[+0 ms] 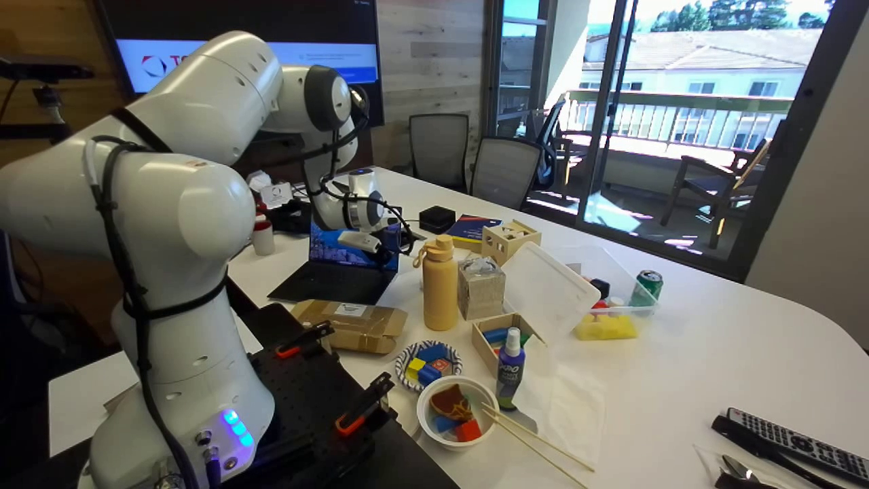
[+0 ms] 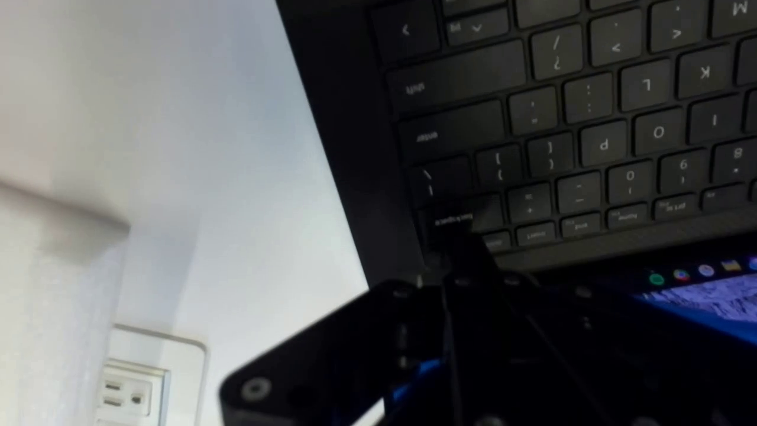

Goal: Turn off the computer

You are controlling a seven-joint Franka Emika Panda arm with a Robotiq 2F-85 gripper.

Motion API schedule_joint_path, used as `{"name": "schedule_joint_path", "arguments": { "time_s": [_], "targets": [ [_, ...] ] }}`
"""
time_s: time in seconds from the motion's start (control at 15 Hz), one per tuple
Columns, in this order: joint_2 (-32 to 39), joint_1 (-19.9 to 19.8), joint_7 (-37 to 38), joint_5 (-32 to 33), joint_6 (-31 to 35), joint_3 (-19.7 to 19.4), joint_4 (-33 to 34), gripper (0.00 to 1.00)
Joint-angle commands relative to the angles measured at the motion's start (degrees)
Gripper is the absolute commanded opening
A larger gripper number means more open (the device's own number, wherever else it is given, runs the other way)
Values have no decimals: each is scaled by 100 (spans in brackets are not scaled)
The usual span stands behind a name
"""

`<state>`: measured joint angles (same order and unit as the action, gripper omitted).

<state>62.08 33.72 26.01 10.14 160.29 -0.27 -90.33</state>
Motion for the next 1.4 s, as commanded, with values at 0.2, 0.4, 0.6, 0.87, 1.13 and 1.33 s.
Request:
{"name": "schedule_joint_path", "arguments": {
  "time_s": [0.2, 0.4, 0.6, 0.87, 1.13, 1.33],
  "targets": [
    [223, 80, -195, -178, -300, -127, 424, 0],
    [298, 72, -204, -180, -349, -113, 515, 0],
    [334, 75, -209, -176, -441, -90, 565, 0],
    [416, 90, -183, -187, -522, -54, 588, 0],
    [500, 222, -78, -185, -536, -59, 497, 0],
    [512, 273, -72, -182, -557, -75, 490, 0]
  ]
}}
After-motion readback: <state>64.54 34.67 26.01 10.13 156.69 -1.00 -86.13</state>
